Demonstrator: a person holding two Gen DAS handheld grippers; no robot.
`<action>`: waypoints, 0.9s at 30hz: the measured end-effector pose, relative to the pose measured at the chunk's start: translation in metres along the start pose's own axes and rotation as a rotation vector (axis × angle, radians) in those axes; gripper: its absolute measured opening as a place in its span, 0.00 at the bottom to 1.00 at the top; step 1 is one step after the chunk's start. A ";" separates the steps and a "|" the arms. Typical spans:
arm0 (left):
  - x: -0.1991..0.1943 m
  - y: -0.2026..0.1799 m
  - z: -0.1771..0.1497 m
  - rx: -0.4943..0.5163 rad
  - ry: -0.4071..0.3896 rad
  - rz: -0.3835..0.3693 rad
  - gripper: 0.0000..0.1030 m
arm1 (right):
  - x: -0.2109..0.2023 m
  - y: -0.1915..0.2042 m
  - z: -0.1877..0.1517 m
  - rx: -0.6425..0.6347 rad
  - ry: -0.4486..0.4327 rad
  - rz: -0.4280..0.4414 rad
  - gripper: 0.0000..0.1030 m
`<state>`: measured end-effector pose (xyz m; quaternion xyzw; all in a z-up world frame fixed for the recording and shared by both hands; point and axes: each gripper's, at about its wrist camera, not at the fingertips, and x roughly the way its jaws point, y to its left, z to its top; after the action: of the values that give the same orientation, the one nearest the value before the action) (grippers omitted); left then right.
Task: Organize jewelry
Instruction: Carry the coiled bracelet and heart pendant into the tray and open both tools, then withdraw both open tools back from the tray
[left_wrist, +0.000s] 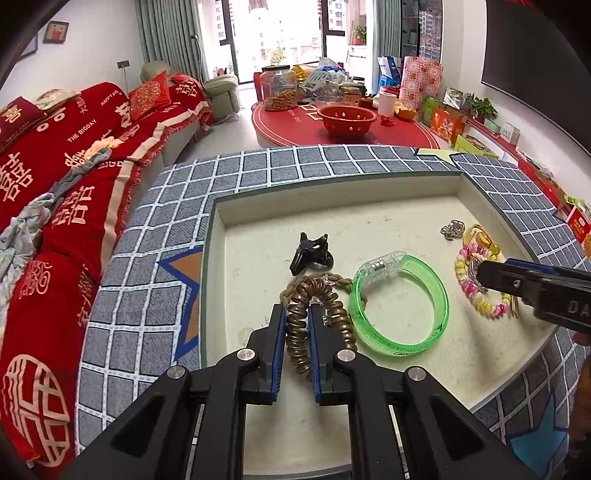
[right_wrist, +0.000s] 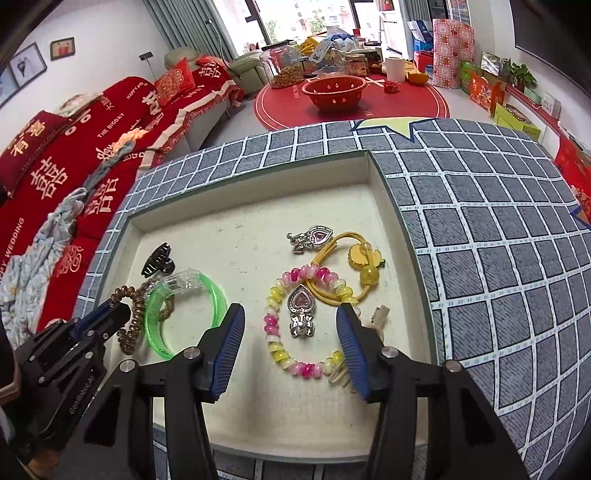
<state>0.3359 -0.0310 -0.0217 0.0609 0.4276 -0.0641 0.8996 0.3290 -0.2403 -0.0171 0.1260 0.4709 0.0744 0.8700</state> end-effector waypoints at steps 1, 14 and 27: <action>-0.001 -0.001 0.001 0.003 -0.001 -0.003 0.24 | -0.002 -0.001 0.000 0.005 -0.003 0.004 0.55; -0.029 0.000 0.008 -0.003 -0.116 0.034 1.00 | -0.030 -0.010 0.003 0.047 -0.052 0.002 0.56; -0.047 0.007 -0.006 -0.020 -0.091 0.049 1.00 | -0.042 0.006 -0.016 -0.015 -0.068 -0.024 1.00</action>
<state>0.3030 -0.0197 0.0115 0.0594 0.3851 -0.0406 0.9201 0.2929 -0.2426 0.0097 0.1164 0.4420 0.0634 0.8872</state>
